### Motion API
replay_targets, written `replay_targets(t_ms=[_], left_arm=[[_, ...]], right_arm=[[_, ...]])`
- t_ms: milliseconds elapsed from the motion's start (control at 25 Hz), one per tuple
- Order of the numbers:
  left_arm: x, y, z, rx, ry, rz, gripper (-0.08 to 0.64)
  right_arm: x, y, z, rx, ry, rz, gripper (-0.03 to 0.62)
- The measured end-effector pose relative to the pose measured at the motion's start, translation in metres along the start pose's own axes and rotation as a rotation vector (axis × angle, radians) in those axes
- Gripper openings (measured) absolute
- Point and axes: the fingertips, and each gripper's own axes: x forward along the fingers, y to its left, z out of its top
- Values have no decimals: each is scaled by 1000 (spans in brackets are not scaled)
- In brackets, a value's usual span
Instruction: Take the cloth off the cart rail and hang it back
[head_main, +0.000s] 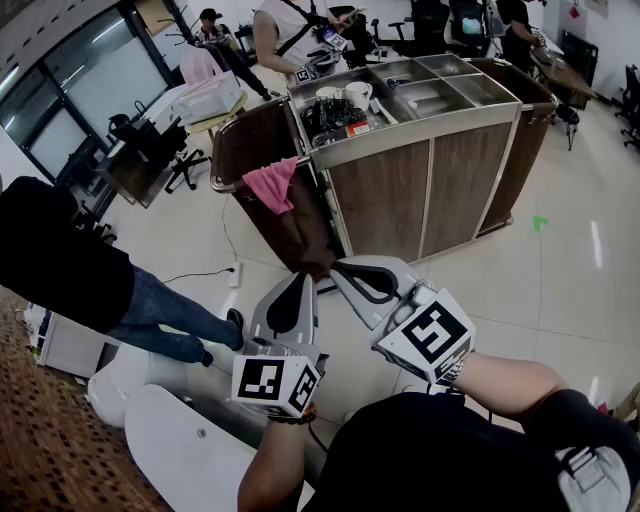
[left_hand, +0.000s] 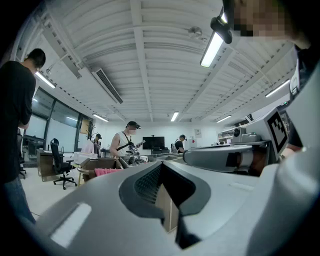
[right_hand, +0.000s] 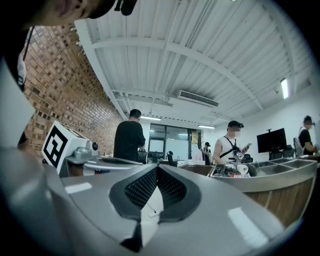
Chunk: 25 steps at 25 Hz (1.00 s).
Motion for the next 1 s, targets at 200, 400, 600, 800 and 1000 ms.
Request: replay_targets(t_ms=[200,400,600,800,1000], left_arm=[[13,-4,-8,-1,-1,15,3],[26,-7,-16,0,-2,41,3],[34,-6,-26,1,1,70,3],[43,2,-33,3,3,88,3],[49,18,-39,-1,4,94,3]], right_arm=[[-3,-18,-6,-94,-35,31,0],[-6,-33,-15,-82,-11,57,0],[-8,-43,-24,-19,22,68,3],[1,-57,-30,-109,-21,99,14],[17,-63,-37,-33,23,79,43]])
